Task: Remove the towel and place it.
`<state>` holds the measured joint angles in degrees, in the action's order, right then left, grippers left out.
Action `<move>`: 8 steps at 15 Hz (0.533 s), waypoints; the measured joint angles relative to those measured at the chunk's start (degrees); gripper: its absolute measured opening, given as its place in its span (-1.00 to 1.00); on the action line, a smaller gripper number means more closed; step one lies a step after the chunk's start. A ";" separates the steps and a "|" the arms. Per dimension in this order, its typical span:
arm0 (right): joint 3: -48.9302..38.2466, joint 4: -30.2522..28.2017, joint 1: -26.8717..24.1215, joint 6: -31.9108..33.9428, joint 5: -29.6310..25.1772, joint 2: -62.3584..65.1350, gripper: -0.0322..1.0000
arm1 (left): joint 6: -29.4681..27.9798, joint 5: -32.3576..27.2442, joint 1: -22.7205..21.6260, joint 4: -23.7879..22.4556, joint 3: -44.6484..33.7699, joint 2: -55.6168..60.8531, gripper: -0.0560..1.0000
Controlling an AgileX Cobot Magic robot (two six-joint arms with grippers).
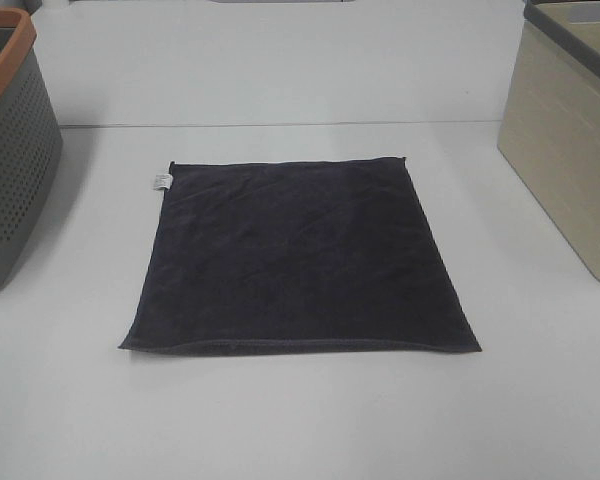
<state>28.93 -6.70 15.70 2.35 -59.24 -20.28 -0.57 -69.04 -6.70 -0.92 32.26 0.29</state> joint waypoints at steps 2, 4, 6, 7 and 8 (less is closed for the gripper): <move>-0.34 0.00 0.00 -0.40 -0.69 3.38 0.43 | 0.00 1.72 0.00 0.00 -0.52 0.00 0.63; -0.34 0.00 0.00 -0.52 -0.69 7.39 0.43 | 0.00 5.10 0.00 0.40 -1.15 0.00 0.63; -0.34 0.00 0.00 -0.57 -0.69 9.97 0.43 | 0.00 8.14 0.00 1.55 -2.81 0.00 0.62; -0.34 0.00 0.00 -0.80 -0.69 11.12 0.43 | 0.00 8.48 0.00 1.66 -3.09 0.00 0.62; -0.34 0.06 0.00 -0.86 -0.69 12.15 0.43 | 0.00 8.77 0.00 1.66 -3.09 0.00 0.61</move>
<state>28.59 -6.65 15.70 1.49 -59.93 -8.14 -0.57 -60.28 -6.70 0.74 29.16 0.29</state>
